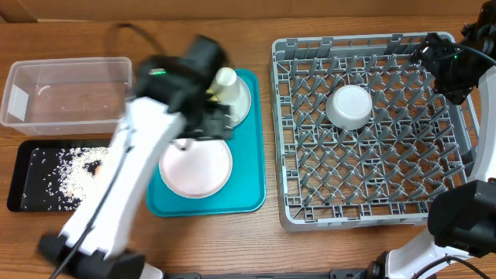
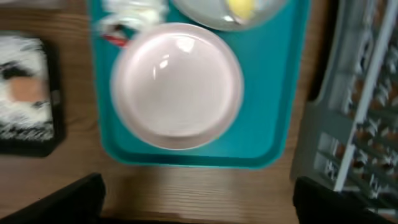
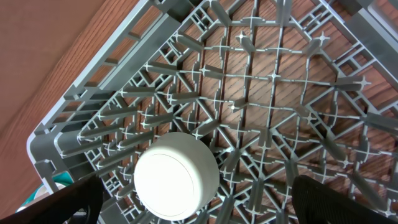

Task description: Sort waste into correct bins and load items into the dishwasher rack

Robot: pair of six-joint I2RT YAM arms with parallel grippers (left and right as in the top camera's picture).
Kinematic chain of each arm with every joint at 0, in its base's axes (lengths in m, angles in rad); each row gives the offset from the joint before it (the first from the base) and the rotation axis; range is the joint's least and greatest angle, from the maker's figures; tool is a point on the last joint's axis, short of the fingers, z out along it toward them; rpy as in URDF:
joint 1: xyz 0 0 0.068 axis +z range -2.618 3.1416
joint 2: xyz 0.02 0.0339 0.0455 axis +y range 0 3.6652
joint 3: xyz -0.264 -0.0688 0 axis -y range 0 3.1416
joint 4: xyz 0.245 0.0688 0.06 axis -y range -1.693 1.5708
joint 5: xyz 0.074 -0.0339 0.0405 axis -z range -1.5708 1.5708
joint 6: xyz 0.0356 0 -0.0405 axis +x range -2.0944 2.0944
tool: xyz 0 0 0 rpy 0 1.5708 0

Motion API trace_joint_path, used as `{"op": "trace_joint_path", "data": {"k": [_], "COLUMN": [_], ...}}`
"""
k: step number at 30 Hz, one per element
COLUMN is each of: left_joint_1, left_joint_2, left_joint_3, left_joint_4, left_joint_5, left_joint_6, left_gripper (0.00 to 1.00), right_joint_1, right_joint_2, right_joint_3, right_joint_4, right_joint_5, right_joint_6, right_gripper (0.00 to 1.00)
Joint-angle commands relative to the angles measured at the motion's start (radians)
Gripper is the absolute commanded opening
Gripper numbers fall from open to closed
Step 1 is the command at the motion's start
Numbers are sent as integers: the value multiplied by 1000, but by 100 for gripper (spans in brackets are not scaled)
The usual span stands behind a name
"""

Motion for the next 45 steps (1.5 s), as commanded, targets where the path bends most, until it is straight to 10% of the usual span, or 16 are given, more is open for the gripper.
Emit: {"op": "trace_joint_path", "data": {"k": [1, 19, 45], "left_joint_1": [126, 654, 679], "left_joint_2": [-96, -175, -163], "left_joint_3": [24, 20, 20], "left_joint_4": [-47, -85, -15], "left_joint_5": [-98, -133, -296], "left_joint_6": [-97, -87, -87], "left_gripper": [100, 100, 100], "right_joint_1": [-2, -2, -2], "right_joint_2": [-19, -19, -19], "right_joint_3": [18, 18, 18], "right_joint_4": [5, 5, 5], "right_joint_5": [-1, -1, -1], "right_joint_6": [7, 7, 7], "right_gripper": [100, 100, 100]}}
